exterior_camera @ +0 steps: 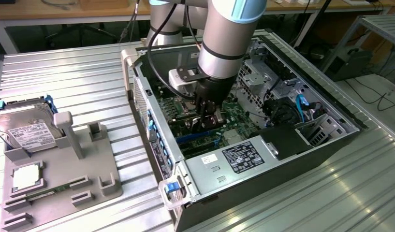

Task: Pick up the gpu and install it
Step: 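Insert the gpu into the slot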

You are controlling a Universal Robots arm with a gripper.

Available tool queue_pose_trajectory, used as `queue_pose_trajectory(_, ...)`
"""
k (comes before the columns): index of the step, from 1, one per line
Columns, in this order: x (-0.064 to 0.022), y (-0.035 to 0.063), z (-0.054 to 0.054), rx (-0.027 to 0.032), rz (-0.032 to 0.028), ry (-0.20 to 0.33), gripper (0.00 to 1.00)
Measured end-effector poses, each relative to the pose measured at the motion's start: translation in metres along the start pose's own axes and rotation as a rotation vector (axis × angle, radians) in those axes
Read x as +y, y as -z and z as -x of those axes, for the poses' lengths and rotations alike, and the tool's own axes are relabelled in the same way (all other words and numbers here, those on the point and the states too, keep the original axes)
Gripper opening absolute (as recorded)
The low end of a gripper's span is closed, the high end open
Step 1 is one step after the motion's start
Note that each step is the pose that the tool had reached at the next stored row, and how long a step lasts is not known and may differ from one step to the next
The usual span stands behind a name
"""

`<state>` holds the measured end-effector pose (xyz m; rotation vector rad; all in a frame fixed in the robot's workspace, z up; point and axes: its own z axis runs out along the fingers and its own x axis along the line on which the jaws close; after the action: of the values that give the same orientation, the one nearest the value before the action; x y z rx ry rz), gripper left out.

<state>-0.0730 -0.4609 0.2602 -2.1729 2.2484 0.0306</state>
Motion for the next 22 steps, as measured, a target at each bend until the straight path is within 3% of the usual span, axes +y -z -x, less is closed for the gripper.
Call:
queue_pose_trajectory(4, 0.0001, 0.0000, -0.0001, 0.0006, 0.0000, 0.000, 0.28)
queue_pose_trajectory(7, 0.0001, -0.0001, 0.0001, 0.0064, -0.0003, 0.000, 0.28)
queue_pose_trajectory(22, 0.0014, -0.0011, 0.0003, 0.0065, -0.0002, 0.000, 0.28)
